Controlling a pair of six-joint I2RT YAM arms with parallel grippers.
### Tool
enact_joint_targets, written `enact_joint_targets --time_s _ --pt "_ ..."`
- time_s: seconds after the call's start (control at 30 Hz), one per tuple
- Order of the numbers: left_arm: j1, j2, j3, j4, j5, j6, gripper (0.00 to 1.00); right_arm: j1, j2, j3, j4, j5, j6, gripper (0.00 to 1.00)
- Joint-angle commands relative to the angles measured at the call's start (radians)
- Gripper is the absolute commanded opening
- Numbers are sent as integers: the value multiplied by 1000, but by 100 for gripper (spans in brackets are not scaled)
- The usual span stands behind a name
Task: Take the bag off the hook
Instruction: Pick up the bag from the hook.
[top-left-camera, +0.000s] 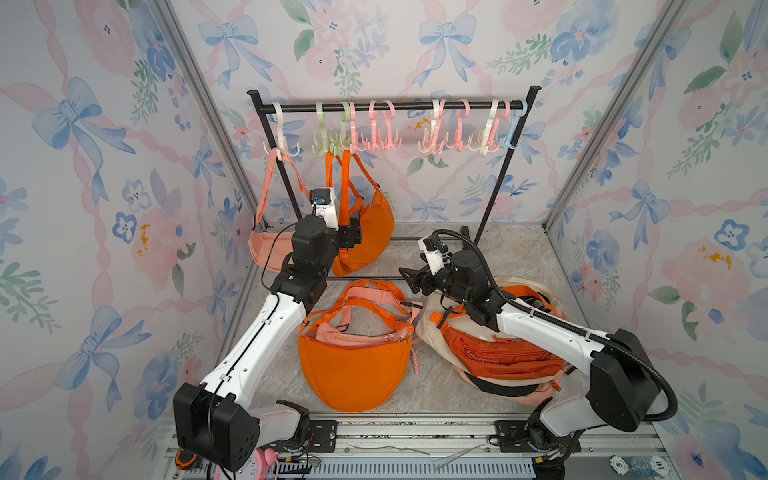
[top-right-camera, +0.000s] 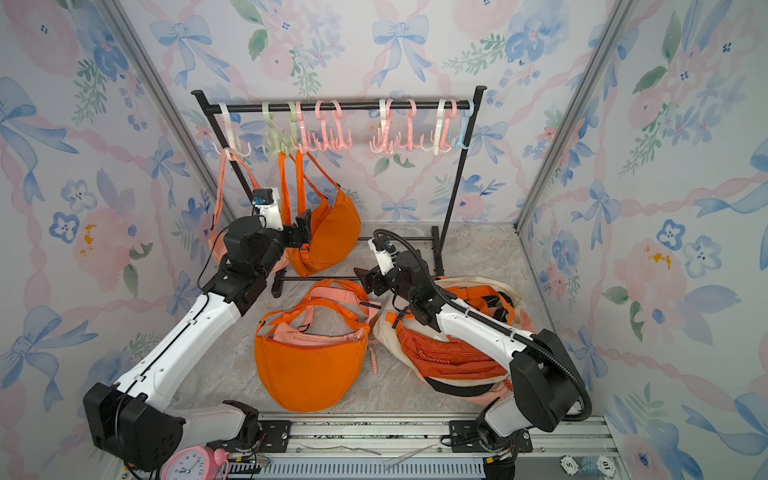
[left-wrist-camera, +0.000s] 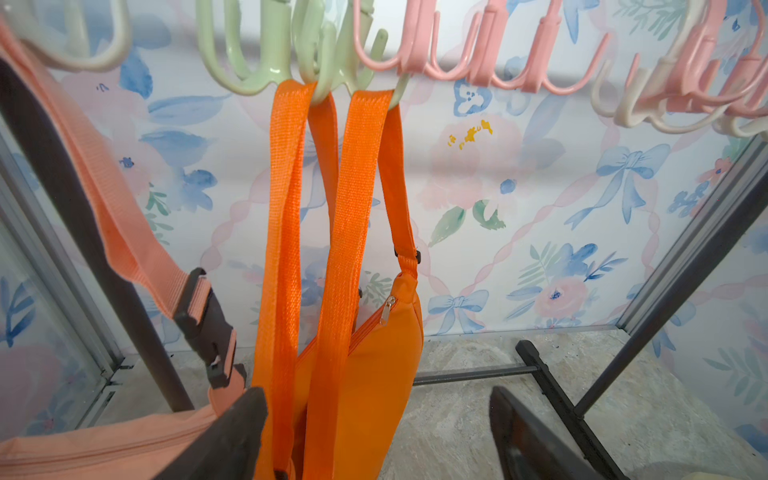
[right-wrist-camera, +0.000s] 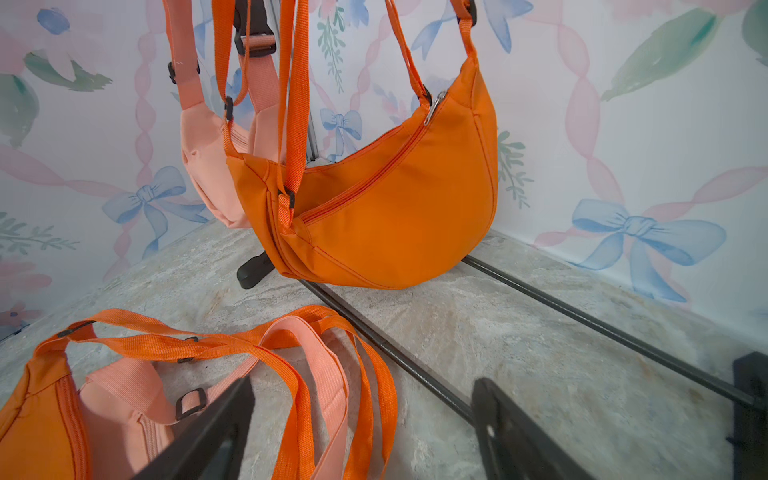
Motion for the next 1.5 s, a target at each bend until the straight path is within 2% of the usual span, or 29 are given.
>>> enact_joint_targets --time_s 0.0,0.3,0.47,0.57,0.7,0.83,0.9,1.0,1.2,1.47 --pt "7 80 65 -17 22 59 84 24 -41 -56 -16 19 0 84" --pt "45 257 203 -9 67 19 79 62 -125 -139 10 42 2 84" --pt "51 325 247 -26 35 50 79 69 -153 -166 13 42 -2 84" --pt "55 345 250 -22 18 62 73 69 -165 -179 19 45 -6 85" --pt "58 367 255 -16 15 62 55 68 -173 -184 30 43 -8 85" --pt "58 368 255 -21 39 58 22 63 -176 -159 28 45 -17 85" --pt "60 359 253 -27 52 47 0 43 -171 -150 60 30 11 85" --pt "58 319 232 -26 63 31 0 15 -146 -125 91 2 30 86" --pt "58 206 177 -29 95 15 0 -10 -36 48 85 -58 -75 90" --pt "58 92 111 -28 109 17 0 -69 231 364 146 -139 -120 90"
